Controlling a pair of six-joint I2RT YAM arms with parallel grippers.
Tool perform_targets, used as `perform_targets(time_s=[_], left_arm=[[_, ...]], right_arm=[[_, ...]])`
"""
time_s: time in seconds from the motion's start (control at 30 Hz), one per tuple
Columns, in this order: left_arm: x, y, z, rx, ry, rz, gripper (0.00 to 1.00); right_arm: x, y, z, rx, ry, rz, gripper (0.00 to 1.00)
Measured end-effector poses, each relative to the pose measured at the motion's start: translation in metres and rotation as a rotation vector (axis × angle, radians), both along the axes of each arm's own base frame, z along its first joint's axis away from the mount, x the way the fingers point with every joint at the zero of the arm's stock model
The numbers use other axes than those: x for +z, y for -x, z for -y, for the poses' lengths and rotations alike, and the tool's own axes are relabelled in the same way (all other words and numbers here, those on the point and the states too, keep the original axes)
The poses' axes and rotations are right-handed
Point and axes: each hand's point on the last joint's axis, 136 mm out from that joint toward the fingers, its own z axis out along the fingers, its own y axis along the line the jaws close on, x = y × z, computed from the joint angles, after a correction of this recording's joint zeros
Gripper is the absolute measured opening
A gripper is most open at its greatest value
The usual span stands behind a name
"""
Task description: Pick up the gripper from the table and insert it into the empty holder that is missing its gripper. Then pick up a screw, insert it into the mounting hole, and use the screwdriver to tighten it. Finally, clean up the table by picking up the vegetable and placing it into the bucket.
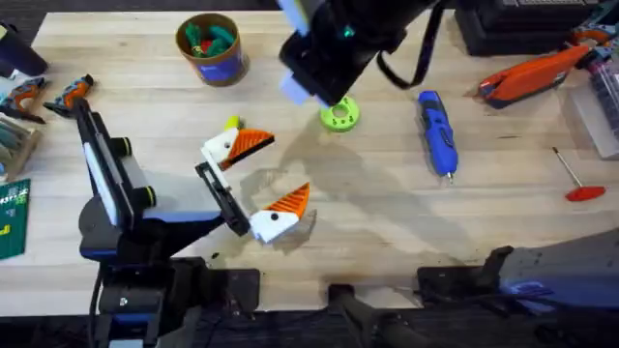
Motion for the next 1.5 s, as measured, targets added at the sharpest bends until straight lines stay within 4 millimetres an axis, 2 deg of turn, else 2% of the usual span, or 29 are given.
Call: perform_targets(time_s=[0.13, 0.17, 0.47, 0.77, 1.0, 1.23, 1.5], left_arm=[[0.000, 0.000, 0.000, 0.000, 0.000, 0.000, 0.986], [0.000, 0.000, 0.000, 0.000, 0.000, 0.000, 0.986], [0.000, 0.000, 0.000, 0.000, 0.000, 0.000, 0.986], [0.000, 0.000, 0.000, 0.000, 0.000, 0.000, 0.986], [0.000, 0.000, 0.000, 0.000, 0.000, 0.000, 0.986], [0.000, 0.000, 0.000, 0.000, 0.000, 0.000, 0.986], [0.000, 0.000, 0.000, 0.000, 0.000, 0.000, 0.986]], right_arm=[[0.002, 0.011, -0.015, 0.049, -0.014, 0.014, 0.006], [0.005, 0.018, -0.026, 0.081, -0.033, 0.029, 0.006], [0.009, 0.031, -0.052, 0.144, -0.072, 0.055, 0.006], [0.014, 0.024, -0.064, 0.158, -0.023, 0.028, 0.006], [0.000, 0.023, -0.074, 0.220, 0.056, -0.026, 0.006], [-0.013, 0.027, -0.083, 0.286, 0.072, -0.054, 0.006], [-0.012, 0.042, -0.094, 0.419, 0.082, -0.027, 0.006]])
